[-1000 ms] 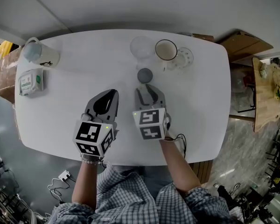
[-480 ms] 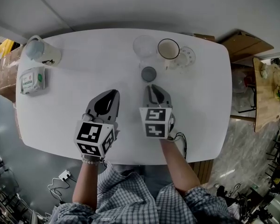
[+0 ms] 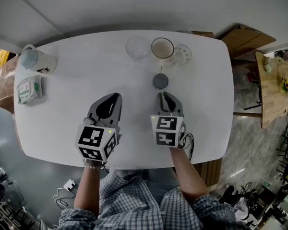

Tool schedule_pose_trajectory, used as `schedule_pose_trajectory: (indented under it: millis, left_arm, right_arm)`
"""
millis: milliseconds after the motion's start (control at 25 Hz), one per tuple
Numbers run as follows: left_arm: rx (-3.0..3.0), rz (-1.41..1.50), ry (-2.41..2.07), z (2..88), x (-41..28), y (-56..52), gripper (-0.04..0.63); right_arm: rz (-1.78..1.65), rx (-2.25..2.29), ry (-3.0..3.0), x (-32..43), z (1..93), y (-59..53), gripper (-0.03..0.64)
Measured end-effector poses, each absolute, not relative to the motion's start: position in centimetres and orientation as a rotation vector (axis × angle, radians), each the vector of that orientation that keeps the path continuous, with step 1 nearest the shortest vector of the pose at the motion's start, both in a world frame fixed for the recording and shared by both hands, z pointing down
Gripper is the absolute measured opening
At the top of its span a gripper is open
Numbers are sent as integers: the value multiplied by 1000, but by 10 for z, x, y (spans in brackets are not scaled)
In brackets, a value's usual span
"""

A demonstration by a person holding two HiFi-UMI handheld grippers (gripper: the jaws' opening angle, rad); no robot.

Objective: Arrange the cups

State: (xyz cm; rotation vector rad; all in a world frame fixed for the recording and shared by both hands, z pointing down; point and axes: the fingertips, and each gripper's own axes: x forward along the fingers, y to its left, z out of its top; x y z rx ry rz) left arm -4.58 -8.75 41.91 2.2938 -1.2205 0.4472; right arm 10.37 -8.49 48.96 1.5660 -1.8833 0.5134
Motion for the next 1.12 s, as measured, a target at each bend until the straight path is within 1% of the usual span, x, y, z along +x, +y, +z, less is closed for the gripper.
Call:
schedule_pose_trajectory:
  millis: [320,640,800,1120]
  left_arm:
    - [2321,460,-1182,419,-26,-88,21]
    - [2331,438,-1168,416,-12,-91,21]
    - [2323,444,-1181,418,-7,-93,21]
    - [2292,457,-1202,423,0,-94,21]
  right_arm:
    - [523,1686,-1765,171,488,-80,49]
    - [527,1814,-1699,236,486,-104,49]
    - [509,1817,-1705,252,486,-124,49]
    - [498,1811,-1729,259,486,-160,49]
